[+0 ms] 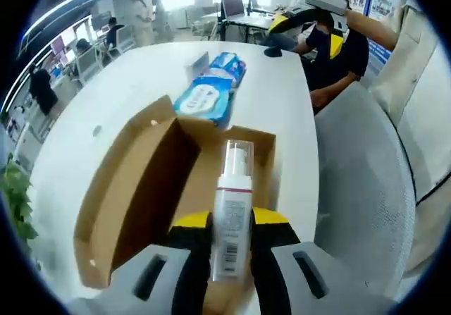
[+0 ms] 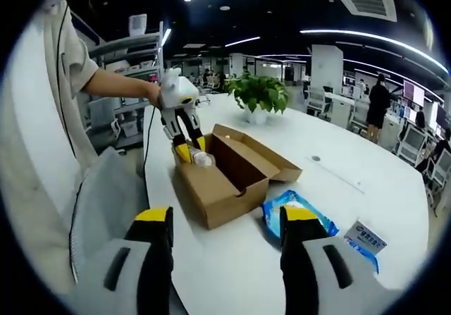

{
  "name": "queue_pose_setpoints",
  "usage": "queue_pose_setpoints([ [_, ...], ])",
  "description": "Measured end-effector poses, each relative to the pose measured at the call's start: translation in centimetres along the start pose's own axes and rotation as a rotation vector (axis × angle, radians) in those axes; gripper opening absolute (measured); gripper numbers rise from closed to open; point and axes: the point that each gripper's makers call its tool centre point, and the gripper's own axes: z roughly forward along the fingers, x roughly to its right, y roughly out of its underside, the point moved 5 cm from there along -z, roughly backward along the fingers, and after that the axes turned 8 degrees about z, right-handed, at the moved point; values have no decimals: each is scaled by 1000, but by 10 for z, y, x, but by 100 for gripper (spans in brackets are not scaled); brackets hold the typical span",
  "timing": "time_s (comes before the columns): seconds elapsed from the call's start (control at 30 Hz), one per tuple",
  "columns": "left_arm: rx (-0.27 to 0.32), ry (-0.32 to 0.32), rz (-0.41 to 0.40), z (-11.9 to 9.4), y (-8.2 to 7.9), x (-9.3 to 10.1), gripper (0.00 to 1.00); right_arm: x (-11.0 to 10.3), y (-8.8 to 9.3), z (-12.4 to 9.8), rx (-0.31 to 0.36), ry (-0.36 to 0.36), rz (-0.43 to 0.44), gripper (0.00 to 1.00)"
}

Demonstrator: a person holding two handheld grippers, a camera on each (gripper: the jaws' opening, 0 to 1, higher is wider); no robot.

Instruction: Operate the shoe box by opening the lid, removing the specified soft item, and placing it in the target area until the item is outside and the box remains undamaged.

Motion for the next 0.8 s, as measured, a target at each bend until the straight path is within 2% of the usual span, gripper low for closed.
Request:
queue_pose_setpoints([
  [0.43,107,90,70,1,-41,31,18,-23,-9,22,15,-99,-60,44],
  [0.8,161,142,130,4,-64,50,18,-37,-14,36,11,-162,-94,37],
])
